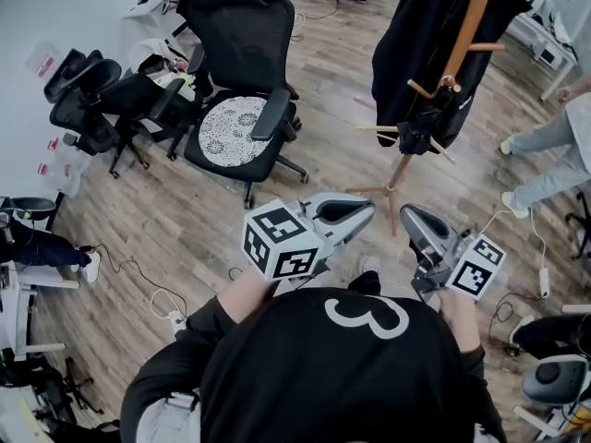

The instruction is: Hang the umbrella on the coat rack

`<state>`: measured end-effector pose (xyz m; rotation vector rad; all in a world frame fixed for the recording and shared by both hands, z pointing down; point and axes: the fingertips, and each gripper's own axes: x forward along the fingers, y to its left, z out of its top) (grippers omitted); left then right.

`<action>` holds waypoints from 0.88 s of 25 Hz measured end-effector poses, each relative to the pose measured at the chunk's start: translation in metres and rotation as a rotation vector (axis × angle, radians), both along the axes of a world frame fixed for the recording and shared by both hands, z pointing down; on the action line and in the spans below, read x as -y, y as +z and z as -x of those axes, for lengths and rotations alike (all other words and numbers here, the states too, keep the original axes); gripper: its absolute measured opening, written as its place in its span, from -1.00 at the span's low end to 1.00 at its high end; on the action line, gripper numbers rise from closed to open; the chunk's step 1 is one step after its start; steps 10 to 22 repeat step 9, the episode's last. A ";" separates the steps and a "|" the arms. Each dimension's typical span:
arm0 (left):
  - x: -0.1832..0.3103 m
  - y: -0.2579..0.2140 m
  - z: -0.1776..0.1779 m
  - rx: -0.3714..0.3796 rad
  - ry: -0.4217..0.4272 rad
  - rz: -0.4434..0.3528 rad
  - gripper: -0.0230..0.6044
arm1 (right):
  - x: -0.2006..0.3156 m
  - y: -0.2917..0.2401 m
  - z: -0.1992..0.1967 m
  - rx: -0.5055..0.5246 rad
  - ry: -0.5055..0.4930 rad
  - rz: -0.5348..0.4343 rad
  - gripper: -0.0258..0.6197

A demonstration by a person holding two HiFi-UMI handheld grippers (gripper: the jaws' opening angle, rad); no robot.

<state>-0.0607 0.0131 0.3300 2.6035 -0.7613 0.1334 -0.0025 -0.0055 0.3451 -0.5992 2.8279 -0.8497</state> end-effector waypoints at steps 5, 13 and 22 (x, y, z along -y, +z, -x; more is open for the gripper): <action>0.000 -0.003 0.003 0.005 0.002 0.001 -0.88 | 0.001 -0.004 0.003 -0.001 0.000 0.002 -0.84; 0.000 -0.004 0.005 0.004 0.002 0.007 -0.88 | 0.001 -0.005 0.006 -0.001 -0.001 0.008 -0.84; 0.000 -0.004 0.005 0.004 0.002 0.007 -0.88 | 0.001 -0.005 0.006 -0.001 -0.001 0.008 -0.84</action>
